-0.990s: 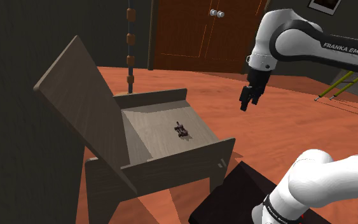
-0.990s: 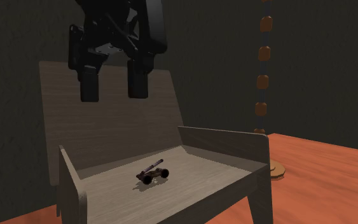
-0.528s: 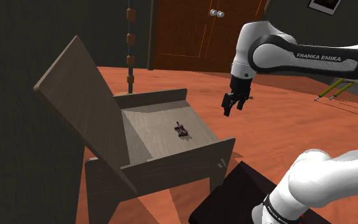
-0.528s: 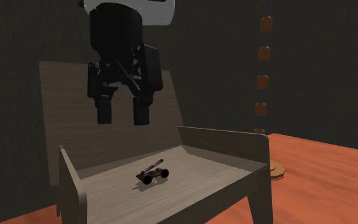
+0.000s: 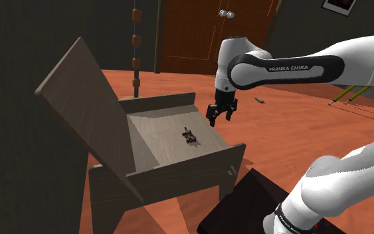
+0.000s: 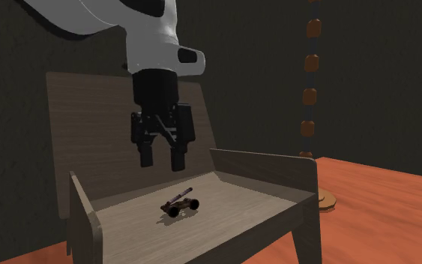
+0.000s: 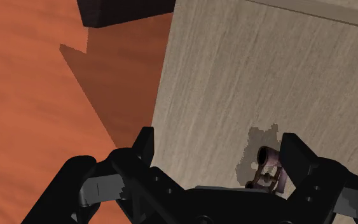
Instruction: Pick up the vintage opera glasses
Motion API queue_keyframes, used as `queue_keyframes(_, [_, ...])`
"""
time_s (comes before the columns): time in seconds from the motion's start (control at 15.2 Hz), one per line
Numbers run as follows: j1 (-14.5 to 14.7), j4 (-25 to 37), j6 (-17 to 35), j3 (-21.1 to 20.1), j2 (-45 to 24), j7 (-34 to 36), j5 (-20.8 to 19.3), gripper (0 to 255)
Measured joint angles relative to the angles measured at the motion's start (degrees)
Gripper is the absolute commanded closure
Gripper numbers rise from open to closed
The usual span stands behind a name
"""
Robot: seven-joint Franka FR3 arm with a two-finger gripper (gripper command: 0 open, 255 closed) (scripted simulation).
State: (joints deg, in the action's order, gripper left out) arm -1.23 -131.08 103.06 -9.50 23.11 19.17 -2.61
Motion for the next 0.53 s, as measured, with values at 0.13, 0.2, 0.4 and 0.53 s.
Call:
queue_keyframes(0.13, [0.12, 1.55, 2.59, -1.70, -4.27, 3.31, -0.33, 0])
queue_keyframes(0.2, [0.06, 2.53, 3.55, -2.30, -6.24, 4.72, -0.70, 0])
queue_keyframes(0.4, [-0.10, 5.82, 6.60, -3.82, -12.87, 8.92, -2.35, 0])
queue_keyframes(0.53, [-0.01, 7.71, 8.54, -4.67, -16.98, 11.89, -3.60, 0])
